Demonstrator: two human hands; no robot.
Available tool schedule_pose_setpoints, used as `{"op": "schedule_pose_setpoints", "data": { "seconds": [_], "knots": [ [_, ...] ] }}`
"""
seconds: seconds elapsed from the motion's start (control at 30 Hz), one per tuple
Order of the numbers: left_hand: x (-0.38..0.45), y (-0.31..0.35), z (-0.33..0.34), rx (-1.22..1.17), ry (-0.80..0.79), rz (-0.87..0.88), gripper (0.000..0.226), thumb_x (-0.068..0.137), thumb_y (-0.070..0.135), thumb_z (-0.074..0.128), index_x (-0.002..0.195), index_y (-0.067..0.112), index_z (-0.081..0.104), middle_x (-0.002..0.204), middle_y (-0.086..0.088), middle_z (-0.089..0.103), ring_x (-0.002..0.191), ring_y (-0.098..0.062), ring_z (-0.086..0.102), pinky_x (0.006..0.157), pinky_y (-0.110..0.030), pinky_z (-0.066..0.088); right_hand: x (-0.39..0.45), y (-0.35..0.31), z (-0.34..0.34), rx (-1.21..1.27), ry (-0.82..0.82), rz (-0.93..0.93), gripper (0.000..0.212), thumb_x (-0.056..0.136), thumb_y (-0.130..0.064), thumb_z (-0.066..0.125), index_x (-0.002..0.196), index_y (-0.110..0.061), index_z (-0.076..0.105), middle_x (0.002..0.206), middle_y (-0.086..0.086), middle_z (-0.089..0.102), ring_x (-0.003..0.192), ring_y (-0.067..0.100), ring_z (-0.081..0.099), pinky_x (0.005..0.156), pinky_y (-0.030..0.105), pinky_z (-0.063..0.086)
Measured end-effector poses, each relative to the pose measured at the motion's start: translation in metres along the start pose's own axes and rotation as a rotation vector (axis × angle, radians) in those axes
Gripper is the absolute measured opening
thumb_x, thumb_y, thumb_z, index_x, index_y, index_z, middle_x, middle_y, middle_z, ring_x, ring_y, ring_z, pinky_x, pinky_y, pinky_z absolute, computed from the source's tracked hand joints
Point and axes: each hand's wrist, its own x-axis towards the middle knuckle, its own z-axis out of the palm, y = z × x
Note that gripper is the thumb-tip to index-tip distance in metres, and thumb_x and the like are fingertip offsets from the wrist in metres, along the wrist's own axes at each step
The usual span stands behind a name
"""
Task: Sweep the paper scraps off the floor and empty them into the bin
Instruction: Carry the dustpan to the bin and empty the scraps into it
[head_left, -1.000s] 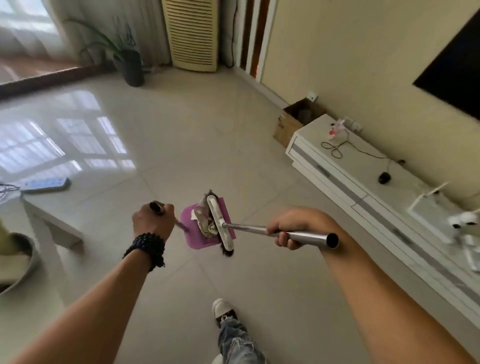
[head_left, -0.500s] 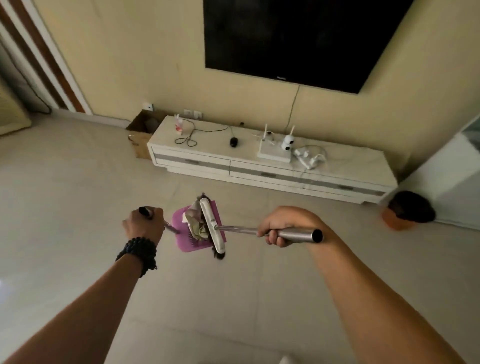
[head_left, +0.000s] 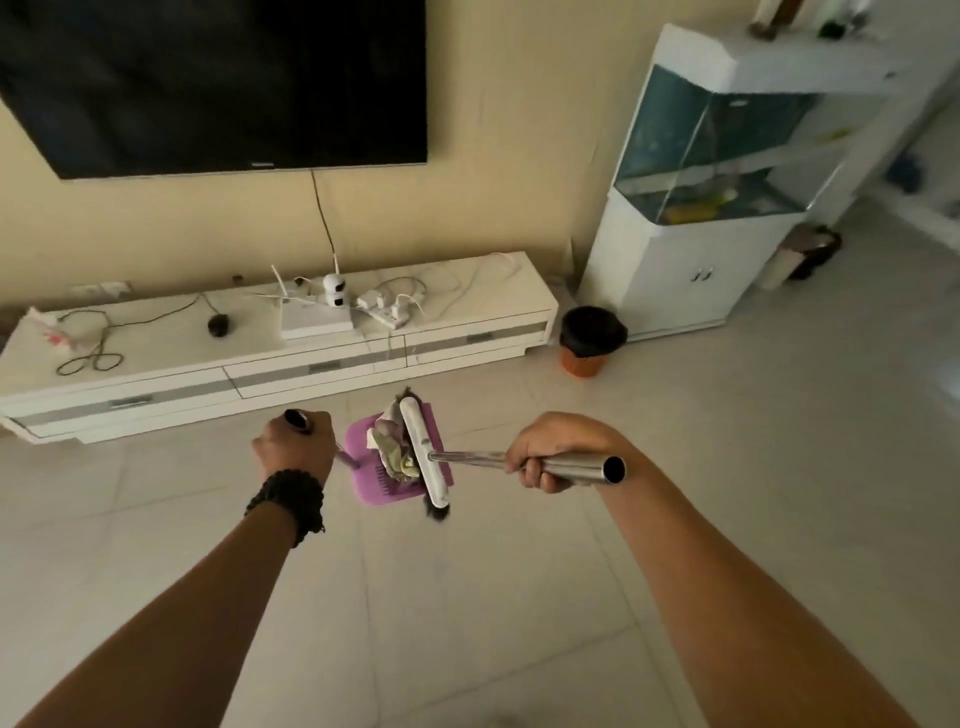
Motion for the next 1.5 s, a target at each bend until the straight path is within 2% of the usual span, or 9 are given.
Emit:
{"op": "schedule_pose_setpoints", "data": {
  "seconds": [0.33, 0.5, 0.63, 0.8, 0.93, 1.07, 1.33, 1.43, 1.5],
  "knots": [
    [-0.053, 0.128, 0.183, 0.035, -0.109, 0.147, 0.038, 0.091, 0.016, 0.049, 0.078, -0.014, 0.069, 0.083, -0.032, 0.077, 0.066, -0.025, 0.054, 0.073, -0.044, 0.06, -0.016, 0.065, -0.19, 0.137, 0.141, 0.047, 0.011, 0.092, -0.004, 0.054, 0.081, -0.006, 0.053, 0.039, 0.0, 0.05, 0.028, 0.006, 0.043, 0.031, 0.014, 0.038],
    [-0.037, 0.187, 0.268, 0.007, -0.19, 0.204, 0.039, 0.088, 0.016, 0.047, 0.074, -0.014, 0.067, 0.073, -0.023, 0.078, 0.062, -0.027, 0.057, 0.059, -0.027, 0.051, -0.002, 0.062, -0.276, 0.221, 0.172, 0.042, 0.019, 0.094, -0.004, 0.053, 0.075, -0.008, 0.05, 0.036, -0.001, 0.048, 0.026, 0.007, 0.042, 0.031, 0.013, 0.037],
    [-0.01, 0.245, 0.336, -0.005, -0.231, 0.247, 0.039, 0.09, 0.019, 0.048, 0.072, -0.01, 0.068, 0.078, -0.03, 0.076, 0.076, -0.041, 0.07, 0.078, -0.046, 0.062, 0.017, 0.037, -0.354, 0.226, 0.159, 0.068, 0.021, 0.097, -0.006, 0.049, 0.076, -0.01, 0.048, 0.036, -0.002, 0.046, 0.026, 0.005, 0.042, 0.03, 0.013, 0.037],
    [0.035, 0.327, 0.428, -0.014, -0.269, 0.293, 0.039, 0.089, 0.019, 0.049, 0.075, -0.012, 0.066, 0.075, -0.029, 0.072, 0.074, -0.044, 0.067, 0.08, -0.053, 0.062, 0.047, -0.005, -0.456, 0.308, 0.169, 0.093, 0.021, 0.099, -0.007, 0.044, 0.078, -0.01, 0.046, 0.037, -0.002, 0.045, 0.026, 0.004, 0.041, 0.029, 0.013, 0.036],
    [0.053, 0.372, 0.485, -0.024, -0.327, 0.299, 0.036, 0.09, 0.018, 0.046, 0.076, -0.008, 0.066, 0.084, -0.031, 0.075, 0.07, -0.034, 0.065, 0.073, -0.043, 0.06, 0.063, -0.028, -0.52, 0.342, 0.22, 0.052, 0.013, 0.096, -0.005, 0.049, 0.083, -0.008, 0.05, 0.045, 0.0, 0.048, 0.031, 0.005, 0.042, 0.03, 0.015, 0.037],
    [0.076, 0.425, 0.544, -0.038, -0.39, 0.287, 0.034, 0.09, 0.017, 0.047, 0.078, -0.008, 0.066, 0.079, -0.023, 0.078, 0.084, -0.043, 0.074, 0.071, -0.039, 0.059, 0.083, -0.055, -0.594, 0.356, 0.218, 0.046, 0.013, 0.095, -0.006, 0.051, 0.082, -0.007, 0.05, 0.047, 0.0, 0.05, 0.032, 0.004, 0.044, 0.03, 0.016, 0.037],
    [0.123, 0.505, 0.662, 0.066, -0.412, 0.421, 0.028, 0.091, 0.015, 0.05, 0.084, -0.003, 0.07, 0.084, -0.028, 0.076, 0.089, -0.044, 0.073, 0.086, -0.049, 0.06, 0.139, -0.086, -0.737, 0.314, 0.241, 0.056, 0.01, 0.093, -0.005, 0.052, 0.084, -0.004, 0.052, 0.045, 0.001, 0.051, 0.031, 0.005, 0.044, 0.031, 0.015, 0.039],
    [0.143, 0.523, 0.709, 0.139, -0.415, 0.467, 0.026, 0.093, 0.015, 0.052, 0.084, 0.002, 0.073, 0.083, -0.022, 0.076, 0.087, -0.04, 0.073, 0.087, -0.042, 0.058, 0.162, -0.104, -0.794, 0.246, 0.237, 0.072, 0.01, 0.092, -0.005, 0.054, 0.082, -0.004, 0.053, 0.043, 0.001, 0.051, 0.031, 0.006, 0.045, 0.031, 0.015, 0.039],
    [0.156, 0.529, 0.736, 0.178, -0.416, 0.506, 0.024, 0.094, 0.013, 0.054, 0.084, 0.004, 0.074, 0.08, -0.02, 0.076, 0.083, -0.039, 0.071, 0.078, -0.033, 0.053, 0.178, -0.116, -0.824, 0.216, 0.24, 0.086, 0.015, 0.091, -0.004, 0.054, 0.077, -0.005, 0.053, 0.041, 0.001, 0.05, 0.029, 0.007, 0.044, 0.03, 0.015, 0.038]
  ]
}}
